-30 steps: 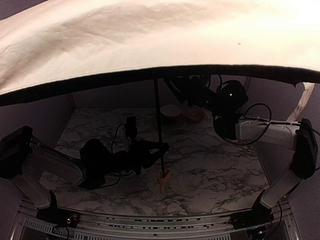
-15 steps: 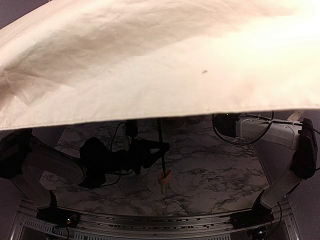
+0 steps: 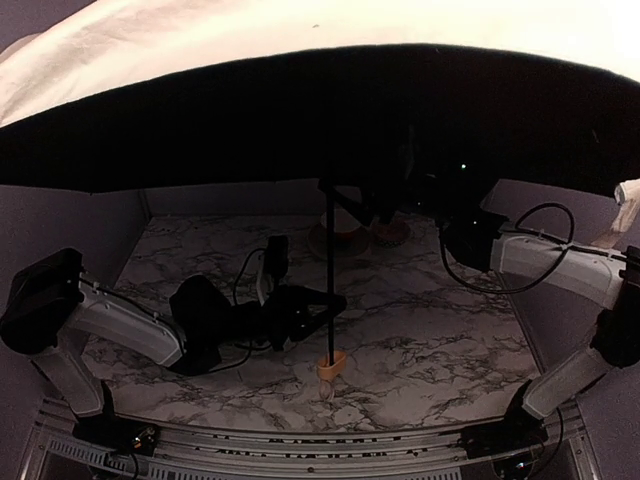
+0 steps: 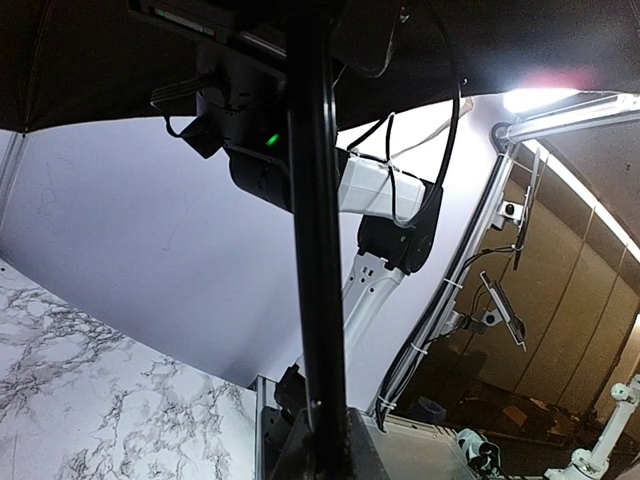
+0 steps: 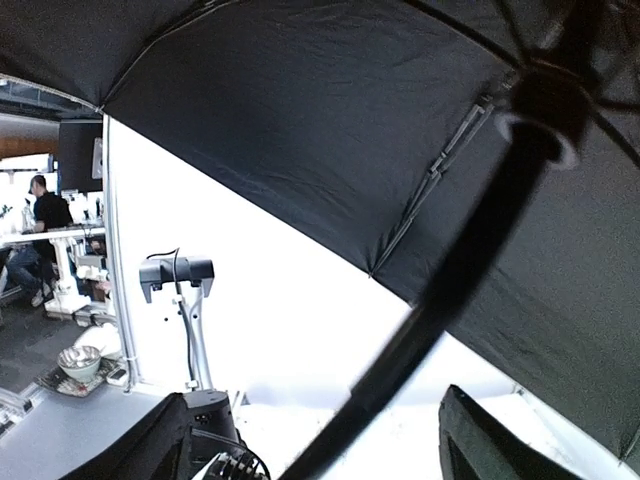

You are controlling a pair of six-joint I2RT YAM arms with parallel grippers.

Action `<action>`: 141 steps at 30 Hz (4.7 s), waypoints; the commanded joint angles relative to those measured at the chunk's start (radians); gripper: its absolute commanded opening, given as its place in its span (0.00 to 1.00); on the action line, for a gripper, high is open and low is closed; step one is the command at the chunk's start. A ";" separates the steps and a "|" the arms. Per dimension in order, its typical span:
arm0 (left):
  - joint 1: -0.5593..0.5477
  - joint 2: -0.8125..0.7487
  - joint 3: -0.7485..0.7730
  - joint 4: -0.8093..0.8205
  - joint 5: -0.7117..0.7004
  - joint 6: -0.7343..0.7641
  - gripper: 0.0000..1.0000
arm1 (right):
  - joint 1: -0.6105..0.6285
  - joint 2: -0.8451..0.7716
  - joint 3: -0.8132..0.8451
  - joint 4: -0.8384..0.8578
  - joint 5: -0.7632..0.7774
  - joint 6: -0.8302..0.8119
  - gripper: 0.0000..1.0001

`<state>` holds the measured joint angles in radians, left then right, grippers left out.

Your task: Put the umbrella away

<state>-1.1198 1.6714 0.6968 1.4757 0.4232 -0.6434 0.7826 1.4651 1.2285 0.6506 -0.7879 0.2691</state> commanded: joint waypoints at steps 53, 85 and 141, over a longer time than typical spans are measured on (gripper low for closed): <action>0.044 -0.218 -0.058 -0.564 -0.715 0.186 0.69 | 0.154 0.447 0.682 -0.658 0.701 0.197 0.00; 0.045 -0.180 -0.023 -0.551 -0.586 0.143 0.00 | 0.202 0.213 0.348 -0.399 0.772 0.115 0.00; 0.003 -0.109 -0.059 -0.264 -0.405 0.175 0.00 | -0.051 0.473 0.383 0.363 0.308 0.652 0.23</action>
<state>-1.1091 1.5703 0.6071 1.1328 0.0006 -0.5095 0.7361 1.9270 1.5593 1.0229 -0.4850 0.9295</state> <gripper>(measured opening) 0.041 0.255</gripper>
